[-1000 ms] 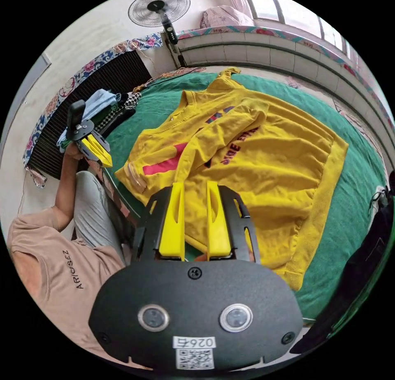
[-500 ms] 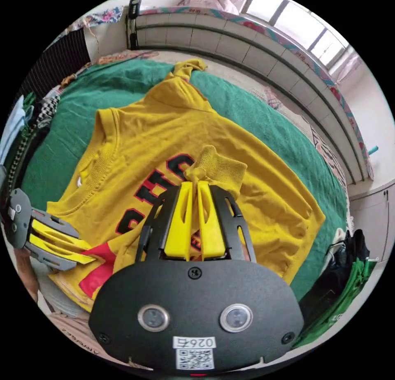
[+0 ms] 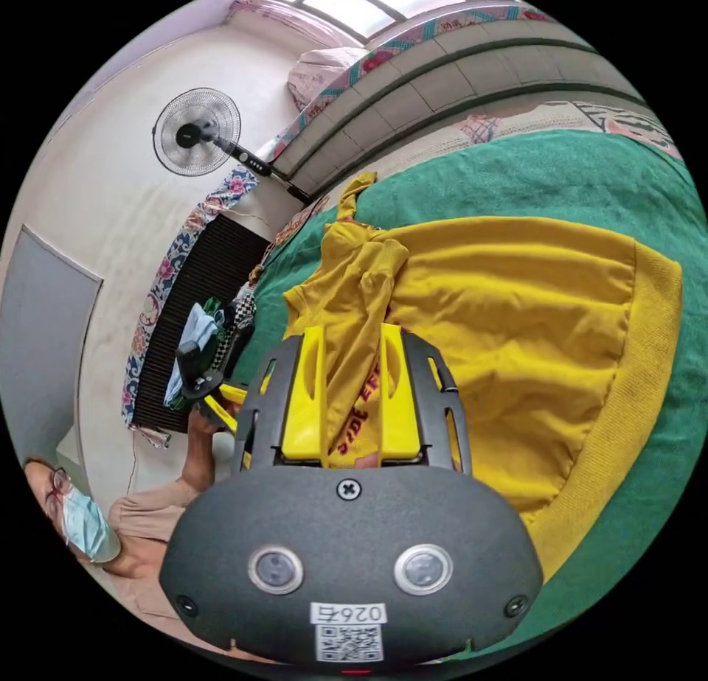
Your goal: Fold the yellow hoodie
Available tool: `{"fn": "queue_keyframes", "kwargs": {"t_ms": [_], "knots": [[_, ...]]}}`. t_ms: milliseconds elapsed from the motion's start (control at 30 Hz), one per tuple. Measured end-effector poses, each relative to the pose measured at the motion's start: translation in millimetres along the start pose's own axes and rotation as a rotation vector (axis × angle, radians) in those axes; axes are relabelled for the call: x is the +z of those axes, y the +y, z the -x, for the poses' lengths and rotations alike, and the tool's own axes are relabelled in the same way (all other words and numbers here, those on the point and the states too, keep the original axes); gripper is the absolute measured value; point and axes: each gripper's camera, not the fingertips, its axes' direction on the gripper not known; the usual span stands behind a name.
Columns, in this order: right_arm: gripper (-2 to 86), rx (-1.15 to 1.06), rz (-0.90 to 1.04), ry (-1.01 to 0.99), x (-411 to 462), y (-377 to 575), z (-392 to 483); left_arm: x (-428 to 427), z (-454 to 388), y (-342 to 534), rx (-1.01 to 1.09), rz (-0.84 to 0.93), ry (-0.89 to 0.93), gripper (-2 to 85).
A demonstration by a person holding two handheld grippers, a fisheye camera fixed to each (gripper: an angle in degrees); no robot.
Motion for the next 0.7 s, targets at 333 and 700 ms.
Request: {"fn": "queue_keyframes", "kwargs": {"t_ms": [333,700], "knots": [[-0.7,-0.258,0.394,0.26,128,131,123,-27,-23,11,0.134,0.087,0.021,1.6],[6.1,-0.273,0.299,0.241,99,226,194,-61,8,34,-0.004,0.114,0.057,8.9]]}}
